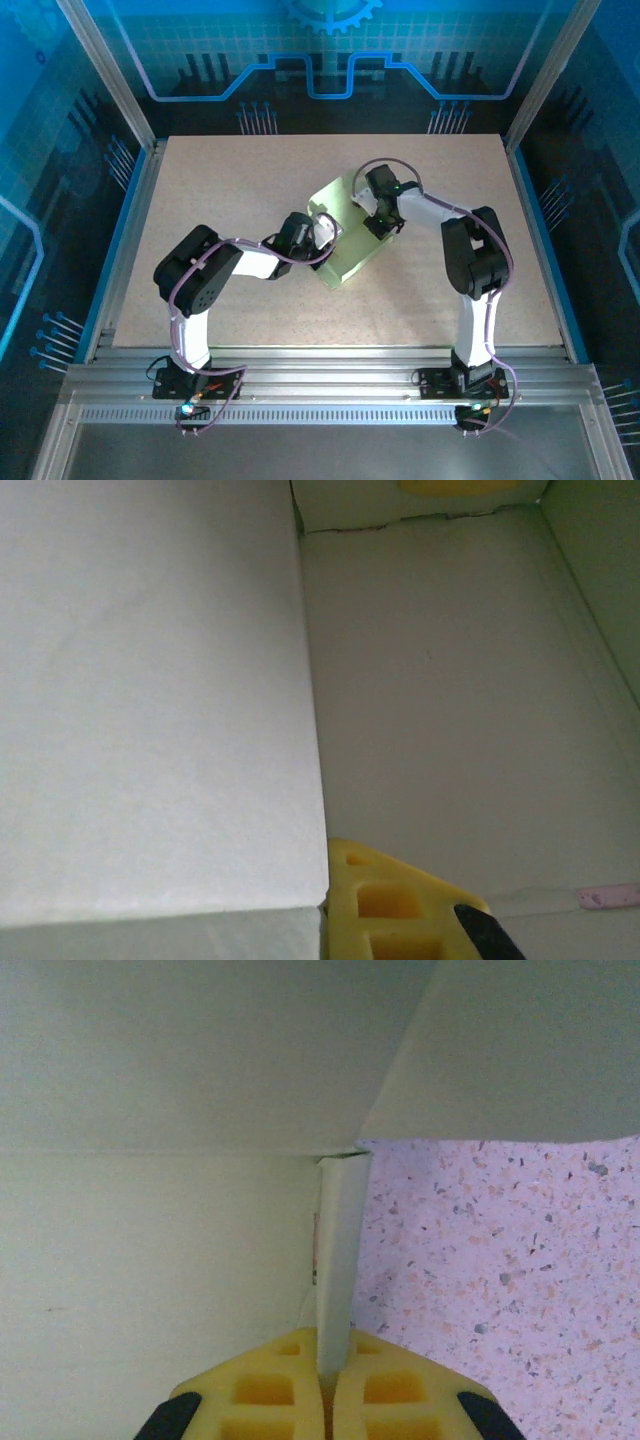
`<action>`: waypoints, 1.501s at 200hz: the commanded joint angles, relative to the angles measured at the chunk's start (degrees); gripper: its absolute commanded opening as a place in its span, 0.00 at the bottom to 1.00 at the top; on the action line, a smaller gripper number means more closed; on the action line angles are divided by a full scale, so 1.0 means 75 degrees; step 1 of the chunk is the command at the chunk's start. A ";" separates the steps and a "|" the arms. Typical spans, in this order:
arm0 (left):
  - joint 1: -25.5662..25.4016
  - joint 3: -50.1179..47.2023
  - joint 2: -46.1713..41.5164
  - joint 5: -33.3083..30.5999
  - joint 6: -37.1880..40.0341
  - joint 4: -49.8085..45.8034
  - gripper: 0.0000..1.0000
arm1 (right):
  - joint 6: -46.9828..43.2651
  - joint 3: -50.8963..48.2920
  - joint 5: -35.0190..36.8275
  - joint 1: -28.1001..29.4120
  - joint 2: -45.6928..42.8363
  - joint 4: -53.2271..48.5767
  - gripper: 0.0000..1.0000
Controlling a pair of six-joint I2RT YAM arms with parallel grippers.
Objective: Fold the paper box
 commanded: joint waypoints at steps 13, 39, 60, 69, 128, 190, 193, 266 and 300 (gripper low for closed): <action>0.0148 -0.0328 0.0091 0.0605 -0.0403 -0.0773 0.06 | 0.0188 0.0315 0.0816 0.0314 0.0862 -0.1501 0.00; 0.0440 -0.1072 -0.0455 0.0906 -0.1086 -0.0100 0.05 | 0.1601 0.0468 0.0015 0.0582 0.0681 -0.1792 0.00; 0.0572 -0.1458 -0.0970 0.1077 -0.1470 -0.0202 0.05 | 0.2675 0.0189 -0.0512 0.0854 0.0271 -0.1574 0.00; 0.0562 -0.1605 -0.1150 0.1161 -0.1583 -0.0242 0.05 | 0.2725 0.0005 -0.0469 0.1025 0.0111 -0.1486 0.00; 0.0411 -0.2324 -0.1668 0.0929 -0.2027 -0.0088 0.05 | 0.3346 -0.0658 0.0373 0.2003 0.0337 -0.1067 0.00; 0.0406 -0.2247 -0.1543 0.0820 -0.2024 -0.0115 0.05 | 0.3897 -0.0754 0.1660 0.2483 0.0658 -0.0802 0.00; 0.0409 -0.2229 -0.1526 0.0836 -0.2017 -0.0136 0.05 | 0.3905 -0.0814 0.1621 0.2484 0.0600 -0.0747 0.00; 0.0388 -0.2149 -0.1324 0.0861 -0.1889 -0.0181 0.05 | 0.3926 -0.1290 0.0078 0.1928 -0.1044 0.0174 0.23; 0.0375 -0.2140 -0.1285 0.0840 -0.1851 -0.0188 0.05 | 0.3815 -0.1610 -0.0594 0.1435 -0.1571 0.0454 0.36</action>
